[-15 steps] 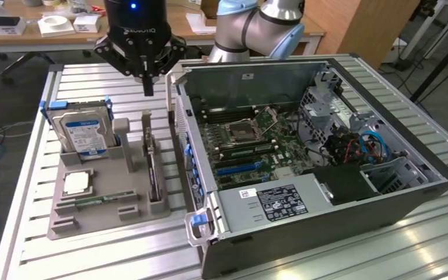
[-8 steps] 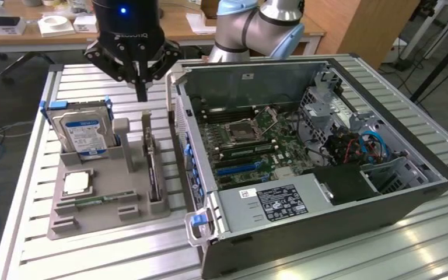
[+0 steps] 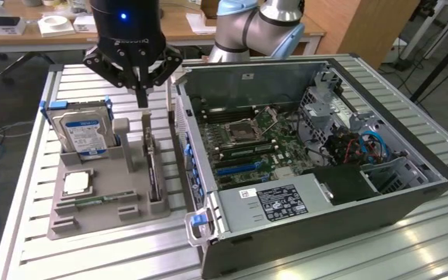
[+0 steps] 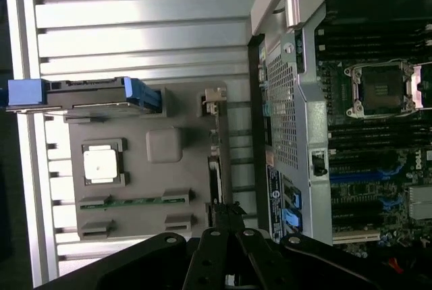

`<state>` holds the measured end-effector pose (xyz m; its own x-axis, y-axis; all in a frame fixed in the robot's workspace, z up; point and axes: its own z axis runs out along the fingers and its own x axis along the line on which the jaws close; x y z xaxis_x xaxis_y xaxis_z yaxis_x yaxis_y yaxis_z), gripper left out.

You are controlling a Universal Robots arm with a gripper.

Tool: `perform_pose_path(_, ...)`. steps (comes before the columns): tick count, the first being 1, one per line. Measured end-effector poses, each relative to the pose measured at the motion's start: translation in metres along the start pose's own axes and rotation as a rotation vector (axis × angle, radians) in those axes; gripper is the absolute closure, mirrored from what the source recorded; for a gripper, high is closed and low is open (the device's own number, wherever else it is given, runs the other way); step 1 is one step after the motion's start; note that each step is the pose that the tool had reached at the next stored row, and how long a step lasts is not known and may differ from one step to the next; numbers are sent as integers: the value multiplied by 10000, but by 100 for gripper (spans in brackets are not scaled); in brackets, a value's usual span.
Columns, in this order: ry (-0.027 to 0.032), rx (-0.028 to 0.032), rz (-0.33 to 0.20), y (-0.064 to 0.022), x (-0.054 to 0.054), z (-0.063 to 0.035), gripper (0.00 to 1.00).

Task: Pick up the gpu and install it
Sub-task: 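Reach for the gpu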

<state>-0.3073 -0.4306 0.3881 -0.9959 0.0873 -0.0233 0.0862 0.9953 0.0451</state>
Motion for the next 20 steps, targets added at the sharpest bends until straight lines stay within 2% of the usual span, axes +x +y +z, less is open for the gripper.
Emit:
perform_pose_path(18, -1, 0, 1, -13, -1, -1, 89)
perform_pose_path(20, 0, 1, 0, -13, -1, -1, 77)
